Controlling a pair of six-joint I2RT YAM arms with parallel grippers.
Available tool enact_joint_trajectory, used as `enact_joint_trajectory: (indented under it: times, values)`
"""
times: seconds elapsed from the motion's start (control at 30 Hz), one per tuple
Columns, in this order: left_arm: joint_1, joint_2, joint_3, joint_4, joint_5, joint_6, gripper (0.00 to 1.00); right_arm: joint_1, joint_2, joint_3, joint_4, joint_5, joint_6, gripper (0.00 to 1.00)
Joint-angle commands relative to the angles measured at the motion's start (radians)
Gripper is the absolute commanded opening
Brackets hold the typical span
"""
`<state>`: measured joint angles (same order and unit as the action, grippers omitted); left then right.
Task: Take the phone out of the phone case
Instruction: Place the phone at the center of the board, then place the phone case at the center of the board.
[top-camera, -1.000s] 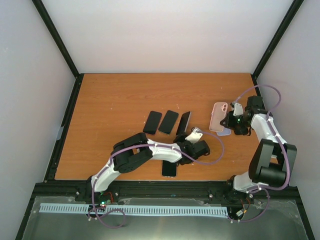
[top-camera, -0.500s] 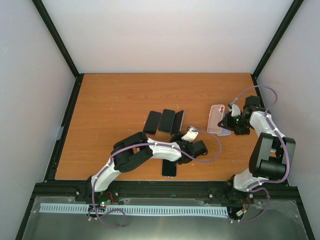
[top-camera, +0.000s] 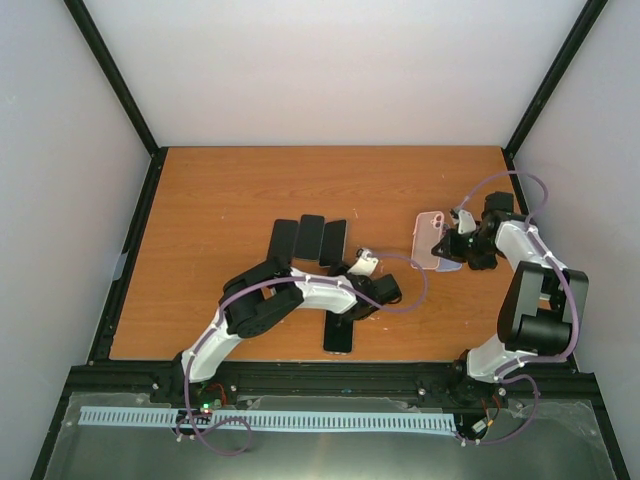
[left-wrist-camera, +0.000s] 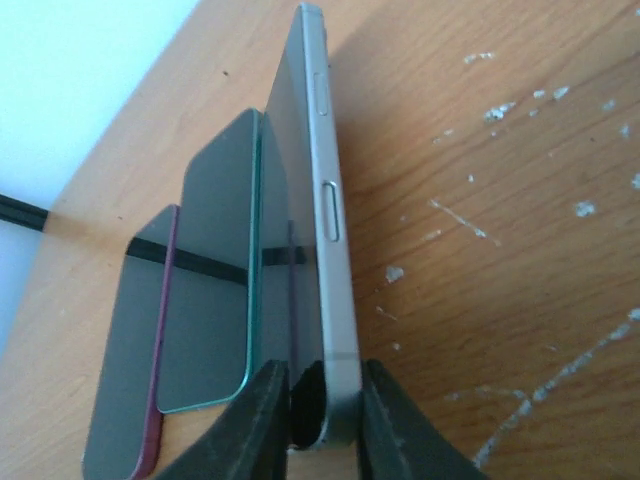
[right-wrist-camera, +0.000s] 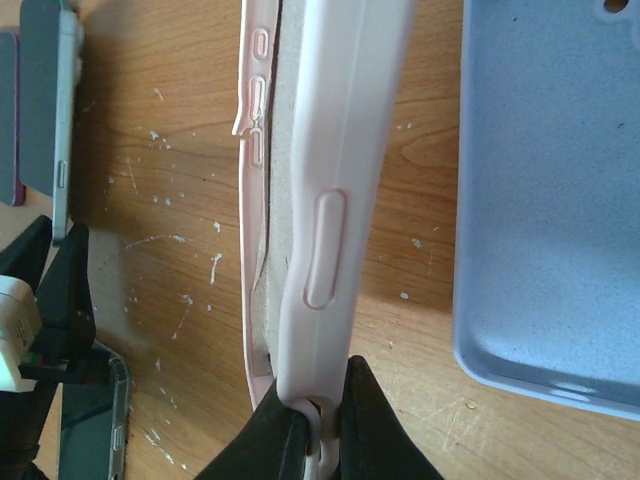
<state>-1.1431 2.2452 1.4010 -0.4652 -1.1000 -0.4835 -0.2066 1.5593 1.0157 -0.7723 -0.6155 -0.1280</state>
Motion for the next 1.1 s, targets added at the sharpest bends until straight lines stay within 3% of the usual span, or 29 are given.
enact_joint_trajectory:
  times: [0.0,0.3,0.43,0.77,1.07]
  values:
    - [0.019,0.083,-0.056,-0.055,0.268,-0.041,0.27,0.025,0.040,0.027,-0.015,0.004,-0.035,0.03]
    - [0.020,-0.042,-0.137,0.103,0.371,0.011,0.55,0.063,0.152,0.071,-0.029,-0.005,-0.085,0.03]
    - [0.021,-0.077,-0.154,0.131,0.398,-0.003,0.58,0.078,0.206,0.113,-0.029,-0.001,-0.086,0.04]
    - [0.019,-0.125,-0.179,0.171,0.448,-0.035,0.66,0.087,0.339,0.211,-0.065,0.013,-0.110,0.19]
    - [0.036,-0.203,-0.189,0.185,0.466,-0.060,0.81,0.086,0.246,0.195,-0.070,0.047,-0.099,0.45]
